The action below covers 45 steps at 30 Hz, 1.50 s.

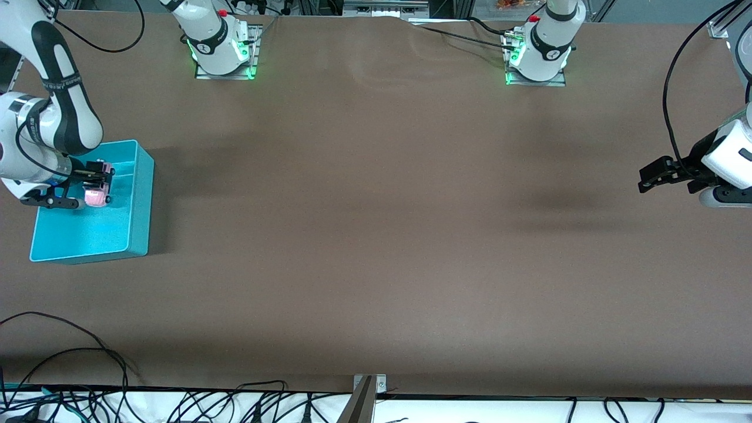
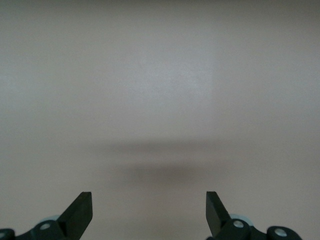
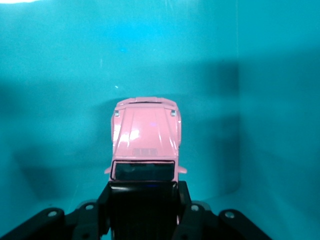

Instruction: Wind and store pink jeep toy

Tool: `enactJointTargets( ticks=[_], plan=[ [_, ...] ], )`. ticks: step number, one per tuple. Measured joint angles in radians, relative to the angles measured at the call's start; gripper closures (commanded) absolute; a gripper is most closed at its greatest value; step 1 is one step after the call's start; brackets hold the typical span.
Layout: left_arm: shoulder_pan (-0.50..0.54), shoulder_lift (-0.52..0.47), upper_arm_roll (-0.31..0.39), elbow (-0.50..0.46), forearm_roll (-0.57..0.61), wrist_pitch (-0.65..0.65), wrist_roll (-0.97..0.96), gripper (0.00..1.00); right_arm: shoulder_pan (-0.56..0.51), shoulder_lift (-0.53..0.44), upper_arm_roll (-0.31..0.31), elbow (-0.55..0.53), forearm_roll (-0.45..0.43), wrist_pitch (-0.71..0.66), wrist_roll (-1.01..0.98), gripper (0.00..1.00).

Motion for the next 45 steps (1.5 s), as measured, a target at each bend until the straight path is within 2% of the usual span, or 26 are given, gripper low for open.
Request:
enactJointTargets(
  ticks=[9, 10, 11, 12, 13, 16, 22, 27, 36, 45],
  plan=[
    [0.000, 0.000, 0.000, 0.000, 0.000, 0.000, 0.000, 0.00, -0.033, 0.045, 0.000, 0.015, 0.000, 0.018, 0.000, 1.00],
    [0.000, 0.000, 0.000, 0.000, 0.000, 0.000, 0.000, 0.00, -0.036, 0.047, 0.000, 0.015, 0.000, 0.023, 0.000, 0.86],
    [0.000, 0.000, 0.000, 0.000, 0.000, 0.000, 0.000, 0.00, -0.039, 0.050, 0.000, 0.015, 0.000, 0.028, -0.001, 0.67],
    [0.000, 0.000, 0.000, 0.000, 0.000, 0.000, 0.000, 0.00, -0.040, 0.050, 0.000, 0.015, 0.000, 0.030, -0.001, 0.39],
    [0.000, 0.000, 0.000, 0.000, 0.000, 0.000, 0.000, 0.00, -0.041, 0.050, 0.001, 0.016, 0.000, 0.030, 0.000, 0.19],
    [0.000, 0.000, 0.000, 0.000, 0.000, 0.000, 0.000, 0.00, -0.042, 0.054, 0.001, 0.015, 0.000, 0.032, 0.008, 0.00],
    [0.000, 0.000, 0.000, 0.000, 0.000, 0.000, 0.000, 0.00, -0.043, 0.090, 0.009, 0.016, 0.000, 0.052, 0.033, 0.00],
    [0.000, 0.000, 0.000, 0.000, 0.000, 0.000, 0.000, 0.00, -0.027, 0.081, 0.035, 0.030, 0.000, 0.038, 0.065, 0.00],
    [0.000, 0.000, 0.000, 0.000, 0.000, 0.000, 0.000, 0.00, 0.009, 0.008, 0.051, 0.101, 0.000, -0.139, 0.083, 0.00],
    [0.000, 0.000, 0.000, 0.000, 0.000, 0.000, 0.000, 0.00, 0.013, -0.076, 0.113, 0.131, 0.000, -0.245, 0.085, 0.00]
  ],
)
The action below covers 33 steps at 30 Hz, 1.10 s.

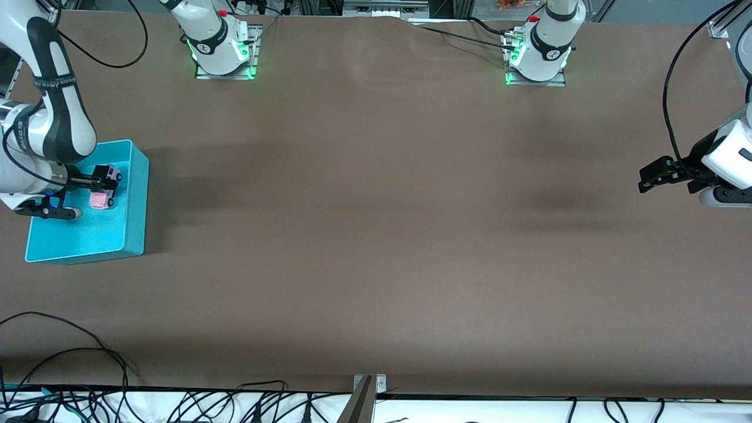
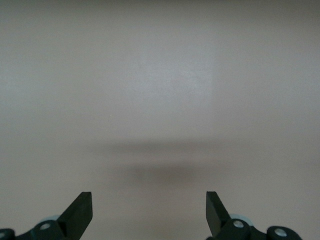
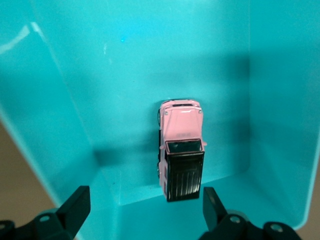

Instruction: Wind and store pink jeep toy

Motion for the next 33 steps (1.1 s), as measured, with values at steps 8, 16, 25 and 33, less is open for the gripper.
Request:
enactJointTargets(
  ticks=[8, 16, 25, 33],
  plan=[
    [0.000, 0.000, 0.000, 0.000, 0.000, 0.000, 0.000, 0.00, 0.001, -0.088, 0.062, 0.054, 0.041, -0.098, 0.003, 0.00],
    [0.000, 0.000, 0.000, 0.000, 0.000, 0.000, 0.000, 0.00, 0.033, -0.167, 0.085, 0.096, 0.156, -0.171, 0.024, 0.00],
    [0.000, 0.000, 0.000, 0.000, 0.000, 0.000, 0.000, 0.00, 0.111, -0.250, 0.089, 0.179, 0.255, -0.303, 0.079, 0.00],
    [0.000, 0.000, 0.000, 0.000, 0.000, 0.000, 0.000, 0.00, 0.136, -0.270, 0.089, 0.373, 0.284, -0.533, 0.115, 0.00]
  ],
)
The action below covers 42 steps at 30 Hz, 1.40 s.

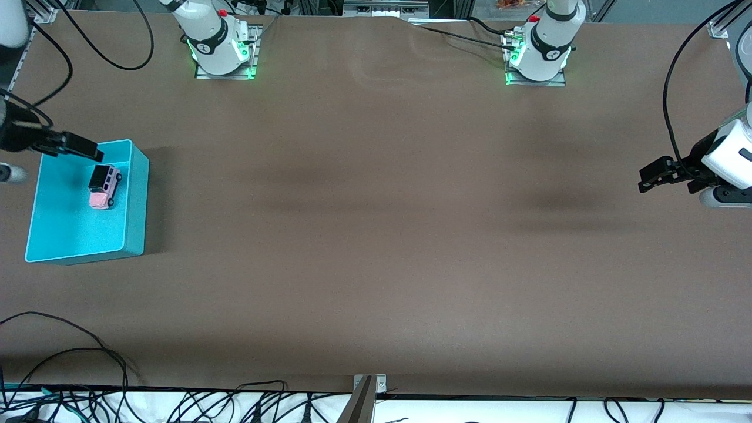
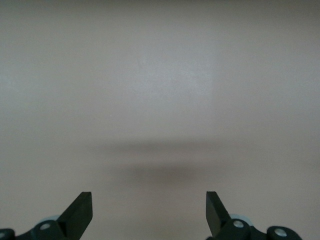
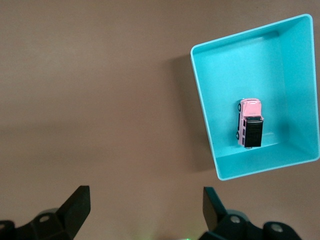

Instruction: Wind and store pink jeep toy

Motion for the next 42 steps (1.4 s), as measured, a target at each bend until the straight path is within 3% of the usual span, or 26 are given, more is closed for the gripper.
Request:
enactJointTargets(
  ticks=[5, 16, 32, 42],
  plan=[
    [0.000, 0.000, 0.000, 0.000, 0.000, 0.000, 0.000, 0.00, 0.021, -0.002, 0.008, 0.063, 0.002, -0.087, 0.043, 0.00],
    [0.000, 0.000, 0.000, 0.000, 0.000, 0.000, 0.000, 0.00, 0.033, -0.016, 0.043, 0.074, 0.002, -0.102, 0.086, 0.00],
    [0.000, 0.000, 0.000, 0.000, 0.000, 0.000, 0.000, 0.00, 0.032, -0.145, 0.042, -0.077, 0.002, 0.013, 0.086, 0.00],
    [0.000, 0.000, 0.000, 0.000, 0.000, 0.000, 0.000, 0.00, 0.032, -0.153, 0.042, -0.092, 0.002, 0.019, 0.085, 0.00]
  ],
)
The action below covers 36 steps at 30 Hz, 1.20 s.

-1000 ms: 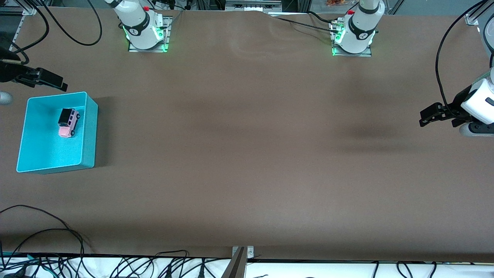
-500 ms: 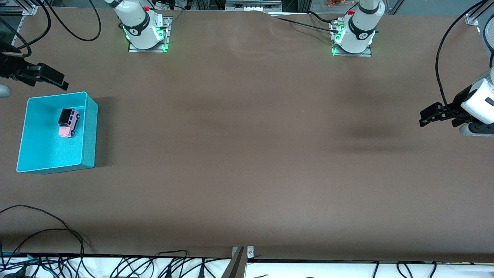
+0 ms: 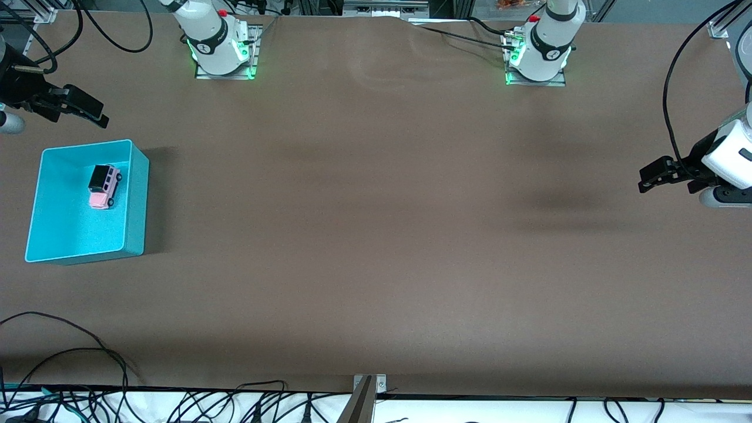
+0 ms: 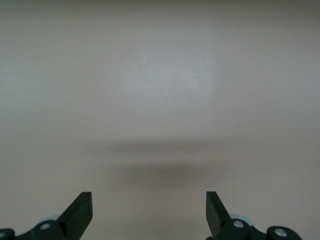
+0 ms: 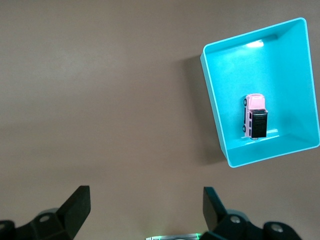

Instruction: Wind and store pink jeep toy

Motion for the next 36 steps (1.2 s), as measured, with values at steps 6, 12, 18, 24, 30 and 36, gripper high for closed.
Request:
enactJointTargets(
  ticks=[6, 12, 18, 24, 30, 36],
  plan=[
    [0.000, 0.000, 0.000, 0.000, 0.000, 0.000, 0.000, 0.00, 0.000, 0.000, 0.000, 0.000, 0.000, -0.002, -0.001, 0.00],
    [0.000, 0.000, 0.000, 0.000, 0.000, 0.000, 0.000, 0.00, 0.000, 0.003, 0.000, 0.000, 0.000, -0.004, -0.001, 0.00],
    [0.000, 0.000, 0.000, 0.000, 0.000, 0.000, 0.000, 0.00, 0.000, 0.003, 0.000, 0.000, 0.000, -0.004, -0.001, 0.00],
    [0.000, 0.000, 0.000, 0.000, 0.000, 0.000, 0.000, 0.00, 0.000, 0.003, 0.000, 0.000, 0.000, -0.005, -0.002, 0.00],
    [0.000, 0.000, 0.000, 0.000, 0.000, 0.000, 0.000, 0.00, 0.000, 0.003, 0.000, 0.000, 0.000, -0.027, -0.009, 0.00],
    [0.000, 0.000, 0.000, 0.000, 0.000, 0.000, 0.000, 0.00, 0.000, 0.003, 0.000, 0.000, 0.000, -0.035, -0.012, 0.00]
  ],
)
